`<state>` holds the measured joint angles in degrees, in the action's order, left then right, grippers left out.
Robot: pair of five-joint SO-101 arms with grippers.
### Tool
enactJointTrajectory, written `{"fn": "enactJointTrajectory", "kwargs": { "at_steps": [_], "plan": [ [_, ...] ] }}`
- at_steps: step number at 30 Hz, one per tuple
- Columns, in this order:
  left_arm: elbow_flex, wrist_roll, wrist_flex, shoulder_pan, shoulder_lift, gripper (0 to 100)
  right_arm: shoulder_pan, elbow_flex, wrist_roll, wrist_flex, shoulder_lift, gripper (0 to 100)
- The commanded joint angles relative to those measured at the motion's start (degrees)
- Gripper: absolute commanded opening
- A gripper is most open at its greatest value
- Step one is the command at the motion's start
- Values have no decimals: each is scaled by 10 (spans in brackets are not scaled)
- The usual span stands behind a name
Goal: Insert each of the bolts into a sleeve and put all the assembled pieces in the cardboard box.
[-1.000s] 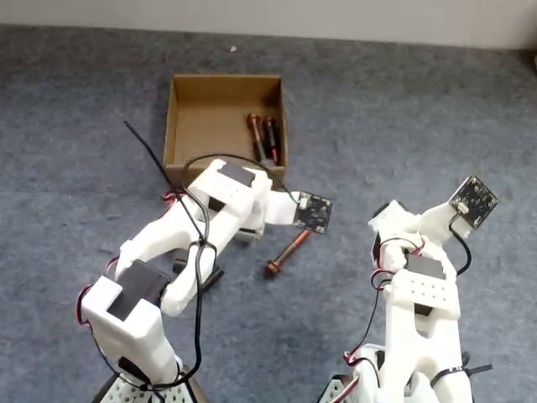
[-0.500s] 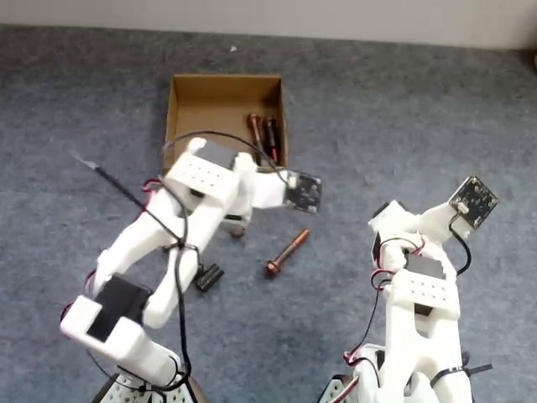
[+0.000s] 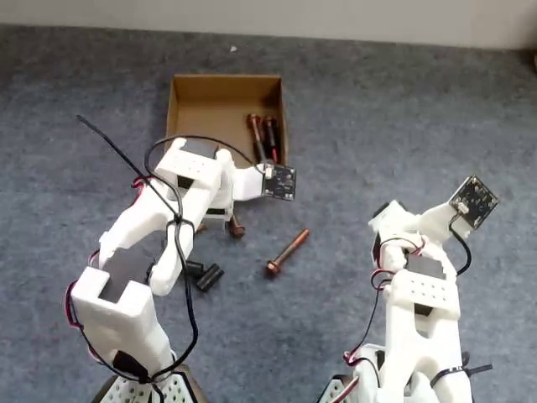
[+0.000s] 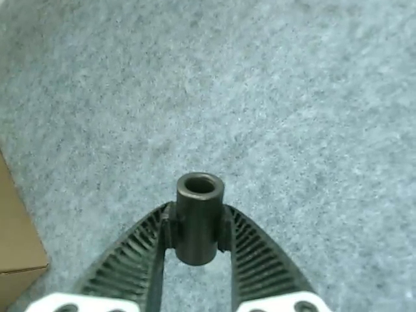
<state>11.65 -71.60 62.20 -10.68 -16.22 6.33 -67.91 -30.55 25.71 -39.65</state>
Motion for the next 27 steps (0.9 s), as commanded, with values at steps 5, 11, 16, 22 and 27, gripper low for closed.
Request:
{"fn": "enactJointTrajectory", "kwargs": {
  "at_steps": [5,11,16,22,27],
  "plan": [
    [-16,11,-25,-84,-3,221,-7,5,-1,-13,-17,6],
    [-27,11,-30,-113,-41,221,-19,4,22,-13,-17,6],
    [-80,15,-26,-109,-117,207,-27,4,22,-13,-17,6],
    [-116,16,-3,-111,-140,122,-27,4,22,-13,-17,6],
    [-138,43,62,-113,-109,107,-26,4,22,-13,-17,6]
  ]
}}
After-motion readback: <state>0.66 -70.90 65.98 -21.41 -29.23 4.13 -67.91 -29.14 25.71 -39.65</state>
